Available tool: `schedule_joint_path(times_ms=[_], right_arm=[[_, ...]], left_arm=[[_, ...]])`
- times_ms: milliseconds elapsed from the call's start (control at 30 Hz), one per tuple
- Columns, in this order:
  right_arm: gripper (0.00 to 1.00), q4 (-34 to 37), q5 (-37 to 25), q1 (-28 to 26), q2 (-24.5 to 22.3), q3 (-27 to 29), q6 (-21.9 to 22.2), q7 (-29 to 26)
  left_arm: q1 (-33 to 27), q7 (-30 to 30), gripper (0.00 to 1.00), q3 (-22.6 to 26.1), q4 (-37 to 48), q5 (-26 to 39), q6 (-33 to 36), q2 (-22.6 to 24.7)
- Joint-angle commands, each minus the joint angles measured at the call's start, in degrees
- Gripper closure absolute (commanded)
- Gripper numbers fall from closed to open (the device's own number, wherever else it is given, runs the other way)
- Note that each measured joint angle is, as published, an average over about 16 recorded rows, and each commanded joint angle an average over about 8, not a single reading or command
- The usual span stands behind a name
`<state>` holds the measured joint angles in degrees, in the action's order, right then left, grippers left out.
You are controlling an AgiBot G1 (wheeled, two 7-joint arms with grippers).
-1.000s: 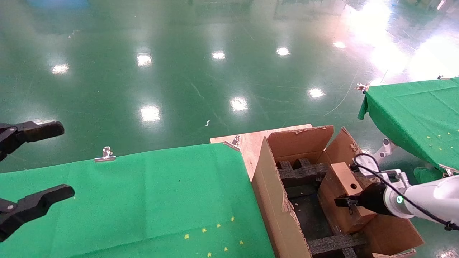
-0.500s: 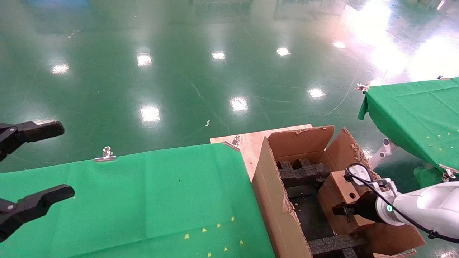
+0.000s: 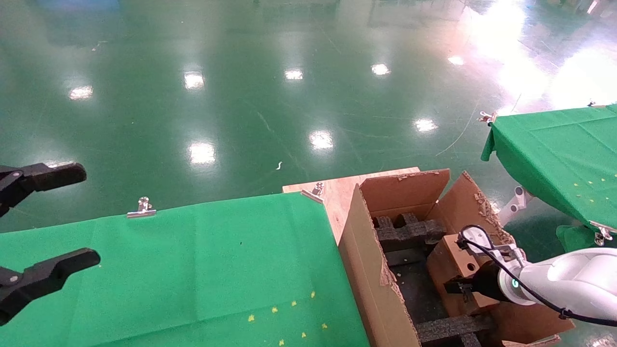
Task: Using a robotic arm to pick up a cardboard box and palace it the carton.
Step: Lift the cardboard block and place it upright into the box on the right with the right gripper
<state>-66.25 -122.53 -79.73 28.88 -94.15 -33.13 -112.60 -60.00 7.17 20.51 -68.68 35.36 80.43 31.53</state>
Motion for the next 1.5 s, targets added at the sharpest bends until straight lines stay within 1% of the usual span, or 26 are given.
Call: schedule_joint_path(times_ms=[33,233,267,567,1133,1300,1500], right_arm=[[0.84,0.6,0.7,0.1,0.3,-0.2,0.3,0.8],[0.09,1.1,1.4,0.4,0.7,-0.4,0.6,2.0],[0.0,1.2,1.5,0.4,0.7,-0.4,0.7,2.1],[0.0,0.9,1.3,0.0,0.5,-0.3,0.6,2.1],[0.0,-1.1,-0.5,-2.8,-0.7,0.8,-0.4,2.0],[0.0,-3.3,-0.6,-5.1,-1.6,1.9,-0.6,2.4],[0.0,-8.2,0.0,-10.4,-3.3,4.1,-1.7,4.4]], left_arm=[[0.0,0.0,0.0,0.0,0.0,0.0,0.0,0.0],[0.0,0.0,0.0,0.0,0.0,0.0,0.0,0.0],[0.0,0.0,0.0,0.0,0.0,0.0,0.0,0.0],[0.0,0.0,0.0,0.0,0.0,0.0,0.0,0.0],[0.0,0.0,0.0,0.0,0.0,0.0,0.0,0.0],[0.0,0.0,0.0,0.0,0.0,0.0,0.0,0.0],[0.0,0.0,0.0,0.0,0.0,0.0,0.0,0.0]])
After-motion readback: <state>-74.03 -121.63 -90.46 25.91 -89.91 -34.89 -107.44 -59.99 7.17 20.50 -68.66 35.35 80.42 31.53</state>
